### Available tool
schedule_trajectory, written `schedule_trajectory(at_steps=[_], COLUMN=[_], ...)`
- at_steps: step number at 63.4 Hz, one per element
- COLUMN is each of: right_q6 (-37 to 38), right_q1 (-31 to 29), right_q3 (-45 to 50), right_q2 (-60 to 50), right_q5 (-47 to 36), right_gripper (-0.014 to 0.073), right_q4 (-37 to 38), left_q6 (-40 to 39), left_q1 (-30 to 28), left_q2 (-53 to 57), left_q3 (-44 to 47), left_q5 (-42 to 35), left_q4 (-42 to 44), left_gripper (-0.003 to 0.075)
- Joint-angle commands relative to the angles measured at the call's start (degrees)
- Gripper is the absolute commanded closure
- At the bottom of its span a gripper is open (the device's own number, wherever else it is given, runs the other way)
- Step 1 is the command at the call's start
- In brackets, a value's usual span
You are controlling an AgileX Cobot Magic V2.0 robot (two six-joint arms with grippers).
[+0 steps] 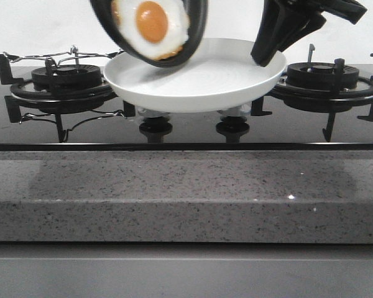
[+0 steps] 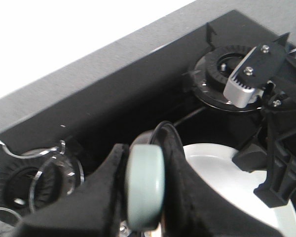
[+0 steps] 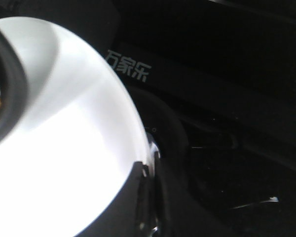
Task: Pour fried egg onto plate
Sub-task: 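Tilt the pan over the plate with the left gripper, sliding the egg out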
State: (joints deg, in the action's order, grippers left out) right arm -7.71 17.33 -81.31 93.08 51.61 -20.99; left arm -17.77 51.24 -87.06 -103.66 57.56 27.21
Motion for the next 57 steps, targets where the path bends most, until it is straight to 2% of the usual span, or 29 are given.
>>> schedule_trajectory(at_steps=[1,23,38,52,57], right_q6=[-0.5,-0.5,-0.5,-0.5,-0.5], right_q1=[-0.1,-0.1,-0.1,-0.1,-0.1], right_q3=[-1.5,-1.5,-1.5,-1.5,-1.5], right_q2=[-2.9,-2.9,-2.9,-2.9,-2.9], right_q5=[-2.2,-2.2,-2.2,-2.2,-2.2], right_gripper=[0.0711,0.0711,0.0711,0.0711,0.0711], right_q4=[-1.8,-1.8,-1.8,-1.8,-1.8], left_q6=[-2.4,-4.5,-4.6,-6.5,-7.0], left_q1=[2.7,8.8,13.1,12.1,10.3], left_q2=[2.7,0.7,-4.2,-3.1,-0.6], left_q3=[-2.5,-3.1,-8.2,-9.5,-9.5], left_q5=[-3.7,0.9,6.8,8.4,7.7], left_q4=[7.1,16.6,24.6,24.3,20.6], left_gripper=[0.0741,0.0741,0.0741,0.0741,0.0740])
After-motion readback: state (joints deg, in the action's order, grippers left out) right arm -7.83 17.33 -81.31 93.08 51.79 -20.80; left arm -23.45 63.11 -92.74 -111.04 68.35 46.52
